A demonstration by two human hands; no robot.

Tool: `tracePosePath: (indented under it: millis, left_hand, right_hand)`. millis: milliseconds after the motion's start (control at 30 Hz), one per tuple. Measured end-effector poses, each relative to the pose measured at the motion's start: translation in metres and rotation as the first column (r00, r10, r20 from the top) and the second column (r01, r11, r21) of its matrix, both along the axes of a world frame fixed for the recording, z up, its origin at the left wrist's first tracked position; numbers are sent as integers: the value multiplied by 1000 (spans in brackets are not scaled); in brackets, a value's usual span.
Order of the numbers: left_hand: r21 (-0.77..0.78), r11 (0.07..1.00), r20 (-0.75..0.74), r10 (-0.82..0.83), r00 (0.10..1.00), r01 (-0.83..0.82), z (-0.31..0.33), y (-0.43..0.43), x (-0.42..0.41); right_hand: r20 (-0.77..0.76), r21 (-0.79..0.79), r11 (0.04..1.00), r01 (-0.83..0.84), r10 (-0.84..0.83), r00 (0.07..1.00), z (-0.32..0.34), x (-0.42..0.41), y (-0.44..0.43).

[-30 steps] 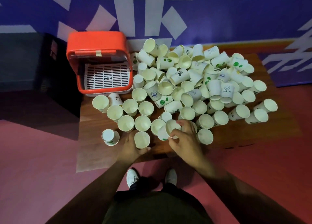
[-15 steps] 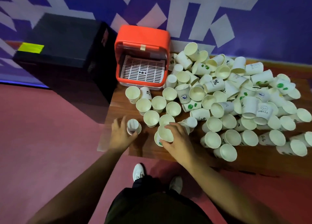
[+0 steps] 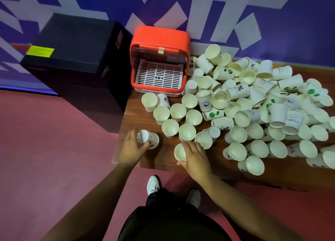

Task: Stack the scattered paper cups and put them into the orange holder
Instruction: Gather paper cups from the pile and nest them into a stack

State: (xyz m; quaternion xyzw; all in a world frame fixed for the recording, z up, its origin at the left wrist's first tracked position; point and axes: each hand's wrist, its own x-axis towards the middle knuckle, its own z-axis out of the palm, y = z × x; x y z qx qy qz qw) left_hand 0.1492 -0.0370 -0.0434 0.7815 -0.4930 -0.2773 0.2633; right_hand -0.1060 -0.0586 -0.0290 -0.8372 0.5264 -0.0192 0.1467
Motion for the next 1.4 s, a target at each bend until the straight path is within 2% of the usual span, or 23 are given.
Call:
tracePosePath:
  millis: [100, 167, 233, 300, 333, 400, 467, 533, 667, 733, 800, 833, 1100, 1200, 1400]
  left_hand:
    - [-85, 984, -243, 134, 961, -159, 14, 6, -5]
    - [-120, 962, -474, 162, 865, -246, 22, 5, -12]
    - [-70, 955, -724, 150, 673, -287, 36, 0, -25]
    - [-3, 976, -895, 93, 436, -217, 48, -4, -43]
    - [17, 987, -926, 76, 369, -160, 51, -5, -50]
    - [25, 998, -951, 40, 306, -53, 49, -6, -61]
    - [19, 999, -947, 4, 320, 44, 44, -6, -69]
    - [-3, 988, -921, -62, 384, 153, 39, -6, -75]
    - [-33, 936, -794, -237, 560, 350, 37, -9, -81]
    - [-34, 944, -794, -225, 564, 328, 42, -12, -82]
    - [-58, 950, -787, -233, 571, 308, 44, -16, -83]
    - [-71, 942, -751, -267, 603, 328, 44, -17, -84]
    - [-75, 851, -547, -471, 692, 520, 23, -12, -77]
    - [-82, 834, -531, -500, 684, 546, 17, -9, -81]
    - [1, 824, -369, -527, 765, 567, -7, -8, -83]
  right_hand:
    - [54, -14, 998, 66, -65, 996, 4, -1, -1]
    - [239, 63, 986, 152, -163, 957, 14, 1, -4]
    - [454, 362, 899, 247, -402, 795, 37, 3, -9]
    - [549, 648, 739, 182, -620, 560, 58, 3, -14]
    - [576, 714, 689, 120, -676, 460, 64, 0, -16]
    - [609, 758, 650, 45, -731, 307, 70, -8, -18]
    - [633, 751, 659, 38, -735, 245, 70, -17, -17]
    - [635, 734, 674, 84, -725, 266, 71, -27, -14]
    - [626, 662, 727, 181, -669, 400, 67, -41, -7]
    - [590, 586, 780, 221, -598, 543, 67, -40, -3]
    - [516, 445, 870, 213, -443, 733, 65, -38, 2]
    - [487, 390, 902, 188, -375, 789, 62, -36, 4]
    - [428, 270, 958, 93, -206, 880, 36, -21, 12]
    - [417, 223, 973, 63, -153, 896, 27, -18, 13]
    - [290, 192, 980, 47, -102, 952, 7, -26, 18]
